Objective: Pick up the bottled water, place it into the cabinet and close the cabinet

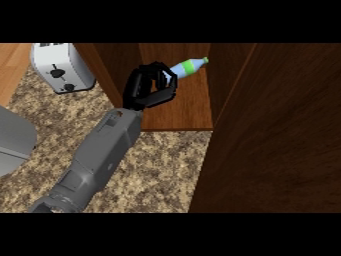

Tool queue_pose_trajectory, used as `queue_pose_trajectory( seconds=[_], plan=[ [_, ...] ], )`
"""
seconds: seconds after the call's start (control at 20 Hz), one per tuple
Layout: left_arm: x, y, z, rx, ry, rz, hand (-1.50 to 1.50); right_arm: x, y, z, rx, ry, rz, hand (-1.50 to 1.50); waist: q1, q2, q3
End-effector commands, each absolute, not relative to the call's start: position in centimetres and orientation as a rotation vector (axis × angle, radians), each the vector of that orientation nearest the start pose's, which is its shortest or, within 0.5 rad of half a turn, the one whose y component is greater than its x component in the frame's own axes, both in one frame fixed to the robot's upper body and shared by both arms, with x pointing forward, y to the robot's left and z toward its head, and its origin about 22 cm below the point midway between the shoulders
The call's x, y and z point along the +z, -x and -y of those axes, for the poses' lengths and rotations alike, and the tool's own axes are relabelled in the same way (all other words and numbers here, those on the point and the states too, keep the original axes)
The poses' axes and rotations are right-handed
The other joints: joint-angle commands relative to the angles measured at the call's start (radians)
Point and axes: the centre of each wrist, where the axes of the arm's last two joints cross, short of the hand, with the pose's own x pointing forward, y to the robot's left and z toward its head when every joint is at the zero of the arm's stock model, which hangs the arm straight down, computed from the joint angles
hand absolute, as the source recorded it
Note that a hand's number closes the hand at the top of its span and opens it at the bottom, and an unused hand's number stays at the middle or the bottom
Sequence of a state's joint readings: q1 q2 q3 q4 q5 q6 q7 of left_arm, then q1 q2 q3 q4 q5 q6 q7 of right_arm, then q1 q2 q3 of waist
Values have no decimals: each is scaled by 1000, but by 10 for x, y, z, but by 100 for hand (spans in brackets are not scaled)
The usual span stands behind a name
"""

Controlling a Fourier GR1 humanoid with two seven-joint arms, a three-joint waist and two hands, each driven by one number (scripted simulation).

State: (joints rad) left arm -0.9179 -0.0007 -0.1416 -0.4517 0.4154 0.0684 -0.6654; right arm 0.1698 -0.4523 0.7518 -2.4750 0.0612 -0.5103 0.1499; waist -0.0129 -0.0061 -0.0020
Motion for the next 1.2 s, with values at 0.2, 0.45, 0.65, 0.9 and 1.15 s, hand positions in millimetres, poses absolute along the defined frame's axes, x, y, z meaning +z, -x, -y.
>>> queue_pose_trajectory(
  seconds=[0.2,0.45,0.65,0.9,1.15],
  plan=[
    [-7,-368,-118,72,436,1855,150,170,-86,171,216,-230,1993,-150,52,-18,1],
    [-11,-333,-130,108,479,1836,150,168,-90,174,256,-229,1978,-150,59,-17,2],
    [-23,-292,-157,97,504,1816,150,171,-86,174,337,-259,1934,150,71,-19,2],
    [-17,-243,-177,136,512,1824,150,176,-81,163,505,-459,1870,150,72,-11,1],
    [-2,-202,-198,150,442,1866,150,187,-67,157,569,-565,1840,150,55,-15,0]
  ],
)
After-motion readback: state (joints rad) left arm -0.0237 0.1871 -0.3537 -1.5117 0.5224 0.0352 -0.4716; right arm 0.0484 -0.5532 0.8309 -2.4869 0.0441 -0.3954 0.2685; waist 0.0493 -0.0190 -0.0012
